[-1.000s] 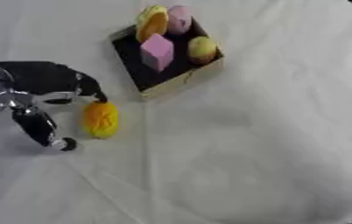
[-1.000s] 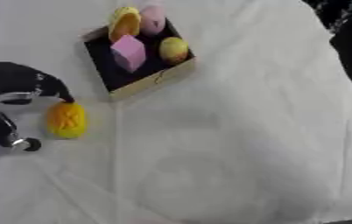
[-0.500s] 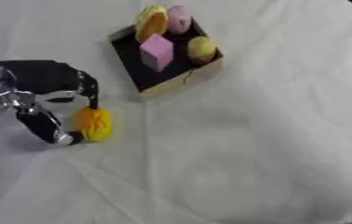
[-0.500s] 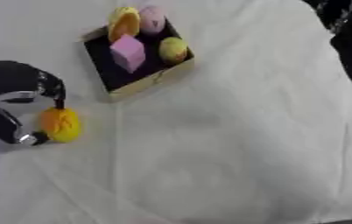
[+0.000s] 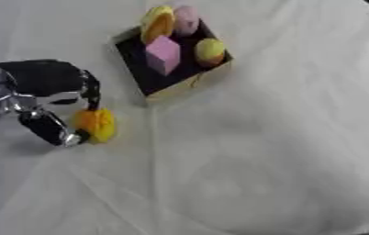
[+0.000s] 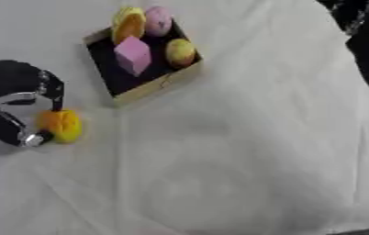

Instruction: Pick up objects on the table and place them in the box.

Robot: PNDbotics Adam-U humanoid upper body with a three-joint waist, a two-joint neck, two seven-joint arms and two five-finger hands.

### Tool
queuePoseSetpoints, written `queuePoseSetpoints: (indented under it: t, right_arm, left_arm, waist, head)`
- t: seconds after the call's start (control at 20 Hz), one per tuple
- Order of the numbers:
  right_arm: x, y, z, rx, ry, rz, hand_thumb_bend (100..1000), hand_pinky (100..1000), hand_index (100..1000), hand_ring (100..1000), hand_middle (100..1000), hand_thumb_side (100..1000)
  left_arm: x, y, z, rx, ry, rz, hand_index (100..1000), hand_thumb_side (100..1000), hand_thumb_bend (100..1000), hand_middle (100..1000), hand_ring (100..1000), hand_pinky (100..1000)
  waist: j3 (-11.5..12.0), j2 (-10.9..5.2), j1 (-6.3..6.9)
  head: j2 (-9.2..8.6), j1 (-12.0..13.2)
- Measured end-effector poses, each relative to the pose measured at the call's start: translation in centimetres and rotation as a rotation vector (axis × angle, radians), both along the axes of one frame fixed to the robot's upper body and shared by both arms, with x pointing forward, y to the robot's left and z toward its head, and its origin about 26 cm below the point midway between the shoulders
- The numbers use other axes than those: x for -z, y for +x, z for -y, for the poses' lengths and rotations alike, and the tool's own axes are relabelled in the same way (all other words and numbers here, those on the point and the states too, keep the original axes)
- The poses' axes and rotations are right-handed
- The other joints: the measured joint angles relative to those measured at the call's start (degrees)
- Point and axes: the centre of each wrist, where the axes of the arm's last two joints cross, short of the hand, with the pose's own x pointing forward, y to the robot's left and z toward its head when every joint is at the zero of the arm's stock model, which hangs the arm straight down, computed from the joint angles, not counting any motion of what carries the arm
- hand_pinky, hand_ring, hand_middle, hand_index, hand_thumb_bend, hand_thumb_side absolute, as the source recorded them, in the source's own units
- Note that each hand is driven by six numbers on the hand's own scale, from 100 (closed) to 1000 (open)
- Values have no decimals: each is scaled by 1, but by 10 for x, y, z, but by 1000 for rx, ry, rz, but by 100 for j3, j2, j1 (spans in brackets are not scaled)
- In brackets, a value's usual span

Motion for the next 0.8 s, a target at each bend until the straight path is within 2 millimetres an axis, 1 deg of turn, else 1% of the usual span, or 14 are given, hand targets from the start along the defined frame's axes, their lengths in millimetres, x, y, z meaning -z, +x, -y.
queuePoseSetpoints:
  t: [0.1,0.15,0.45,0.65,0.8]
  right_arm:
    - [0,0,0,1,1,1,100,1000,785,902,579,531]
    - [0,0,0,1,2,1,100,1000,785,902,579,531]
    - [0,0,0,3,4,3,100,1000,785,902,579,531]
    - [0,0,0,2,3,1,100,1000,785,902,579,529]
    - [0,0,0,-1,4,-4,100,1000,785,901,579,530]
  left_arm:
    - [-7,-5,2,26,-30,24,566,219,187,589,655,693]
    - [-15,-8,4,44,-51,46,566,212,163,590,658,695]
    - [-76,-31,16,171,-184,188,563,195,114,591,655,702]
    - [-103,-33,23,222,-237,228,560,184,100,593,645,699]
    - [-115,-26,30,245,-278,243,556,177,100,587,637,698]
  waist:
    - [8,0,0]
    - [14,0,0]
    - [13,-6,1]
    - [-18,-6,8]
    - [-63,-6,34]
  head:
    - [1,-5]
    - [1,-10]
    - [5,-56]
    - [5,-55]
    - [2,-48]
